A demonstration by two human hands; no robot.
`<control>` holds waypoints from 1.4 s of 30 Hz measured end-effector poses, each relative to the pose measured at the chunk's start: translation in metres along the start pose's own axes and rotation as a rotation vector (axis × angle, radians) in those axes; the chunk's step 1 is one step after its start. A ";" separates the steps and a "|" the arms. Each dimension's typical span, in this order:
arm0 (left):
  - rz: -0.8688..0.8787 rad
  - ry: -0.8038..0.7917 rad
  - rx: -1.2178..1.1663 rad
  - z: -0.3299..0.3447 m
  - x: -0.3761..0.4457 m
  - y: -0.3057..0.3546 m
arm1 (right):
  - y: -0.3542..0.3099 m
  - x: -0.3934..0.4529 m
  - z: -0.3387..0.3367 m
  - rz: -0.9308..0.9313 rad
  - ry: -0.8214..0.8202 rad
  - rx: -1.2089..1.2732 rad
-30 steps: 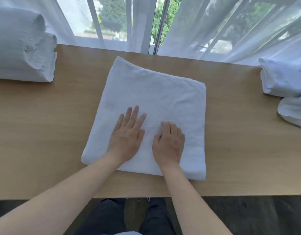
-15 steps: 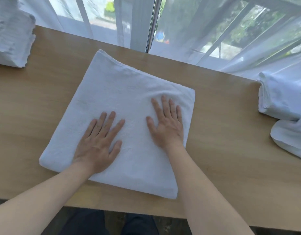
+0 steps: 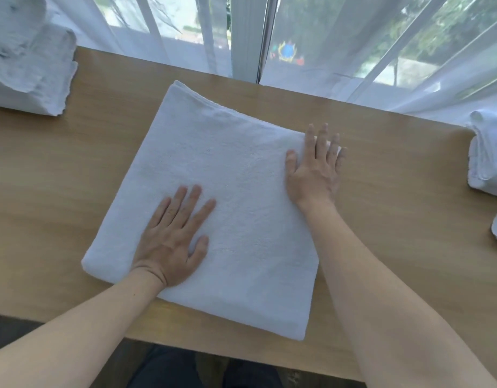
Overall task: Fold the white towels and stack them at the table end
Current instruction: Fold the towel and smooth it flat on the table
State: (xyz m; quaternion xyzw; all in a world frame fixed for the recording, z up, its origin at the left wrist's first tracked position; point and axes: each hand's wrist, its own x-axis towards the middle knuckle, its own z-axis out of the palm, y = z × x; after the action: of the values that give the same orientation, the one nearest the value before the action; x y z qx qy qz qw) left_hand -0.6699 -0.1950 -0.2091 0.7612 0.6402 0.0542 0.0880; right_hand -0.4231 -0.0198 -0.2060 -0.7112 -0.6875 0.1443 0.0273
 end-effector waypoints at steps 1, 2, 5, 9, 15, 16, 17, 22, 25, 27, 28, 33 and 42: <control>-0.002 -0.013 -0.001 -0.001 -0.001 0.000 | -0.013 -0.016 0.003 -0.043 0.013 0.018; -0.003 -0.022 0.000 -0.001 -0.001 0.000 | -0.026 -0.035 0.007 -0.096 0.012 0.037; -0.002 -0.039 0.009 -0.003 -0.001 -0.001 | -0.065 -0.107 0.027 -0.161 -0.028 0.050; -0.009 -0.068 0.008 -0.002 -0.003 0.000 | -0.090 -0.183 0.052 -0.030 -0.041 0.045; 0.010 -0.086 0.018 0.001 -0.003 -0.004 | -0.047 -0.202 0.048 -0.040 -0.047 -0.034; 0.007 -0.095 0.016 0.002 -0.003 -0.004 | -0.040 -0.202 0.046 0.018 -0.041 -0.051; 0.006 -0.109 0.015 0.001 -0.002 -0.004 | -0.036 -0.203 0.045 0.074 -0.038 -0.068; 0.177 -0.209 -0.046 -0.012 -0.015 -0.021 | -0.045 -0.211 0.038 0.152 -0.039 -0.116; 0.368 -0.243 0.035 -0.020 -0.038 -0.051 | -0.075 -0.223 0.039 -0.099 -0.048 -0.072; 0.436 -0.251 0.081 -0.023 -0.053 -0.065 | -0.095 -0.242 0.049 -0.322 -0.051 -0.080; 0.464 -0.229 0.097 -0.024 -0.059 -0.070 | -0.100 -0.252 0.055 -0.380 -0.047 -0.088; 0.615 -0.040 0.105 -0.034 -0.075 -0.117 | -0.081 -0.273 0.056 -0.436 -0.060 -0.134; 0.710 0.015 -0.125 -0.061 -0.058 -0.158 | -0.048 -0.270 0.028 -0.318 0.023 -0.036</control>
State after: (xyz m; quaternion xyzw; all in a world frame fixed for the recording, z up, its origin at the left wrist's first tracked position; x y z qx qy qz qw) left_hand -0.8445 -0.2221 -0.1793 0.9289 0.3321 0.1257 0.1053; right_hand -0.4798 -0.2881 -0.1762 -0.5954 -0.7935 0.1176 0.0450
